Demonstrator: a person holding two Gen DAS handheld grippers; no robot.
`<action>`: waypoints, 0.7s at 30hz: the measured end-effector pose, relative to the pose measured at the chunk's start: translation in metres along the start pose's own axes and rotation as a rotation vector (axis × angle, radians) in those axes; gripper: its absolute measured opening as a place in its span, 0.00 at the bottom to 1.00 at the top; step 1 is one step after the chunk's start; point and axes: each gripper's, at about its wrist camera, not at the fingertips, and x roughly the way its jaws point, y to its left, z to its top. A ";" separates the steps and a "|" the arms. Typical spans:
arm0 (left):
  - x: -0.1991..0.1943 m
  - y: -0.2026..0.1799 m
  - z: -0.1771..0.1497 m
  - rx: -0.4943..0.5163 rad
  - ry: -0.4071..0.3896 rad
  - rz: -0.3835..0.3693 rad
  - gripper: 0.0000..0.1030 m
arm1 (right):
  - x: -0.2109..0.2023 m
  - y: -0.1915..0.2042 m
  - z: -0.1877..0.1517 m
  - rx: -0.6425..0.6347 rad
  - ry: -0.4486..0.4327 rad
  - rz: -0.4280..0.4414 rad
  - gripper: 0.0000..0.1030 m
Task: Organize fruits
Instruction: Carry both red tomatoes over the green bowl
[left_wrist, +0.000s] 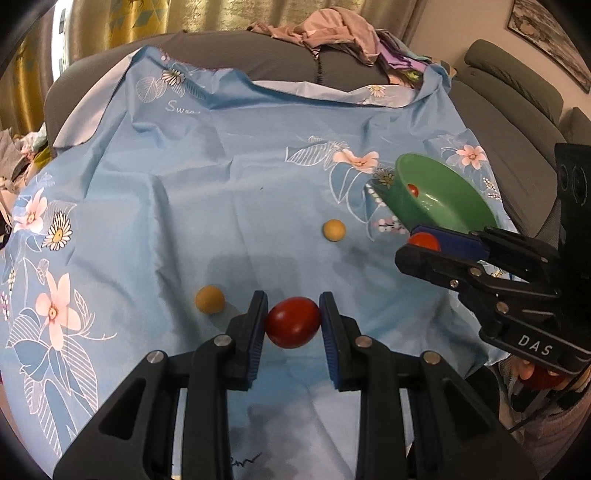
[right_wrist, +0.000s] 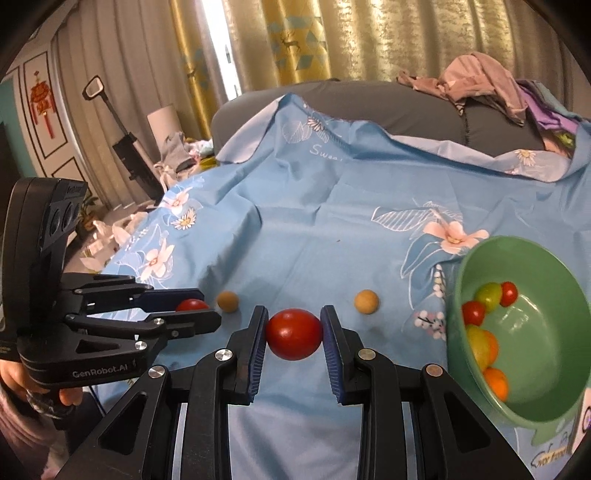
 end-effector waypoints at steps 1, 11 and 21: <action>-0.002 -0.003 0.001 0.005 -0.003 0.000 0.27 | -0.003 -0.001 -0.001 0.002 -0.007 0.001 0.30; -0.011 -0.024 0.003 0.049 -0.016 0.002 0.27 | -0.029 -0.006 -0.008 0.025 -0.064 0.008 0.30; -0.021 -0.045 0.007 0.099 -0.032 0.002 0.28 | -0.049 -0.017 -0.014 0.061 -0.109 0.019 0.30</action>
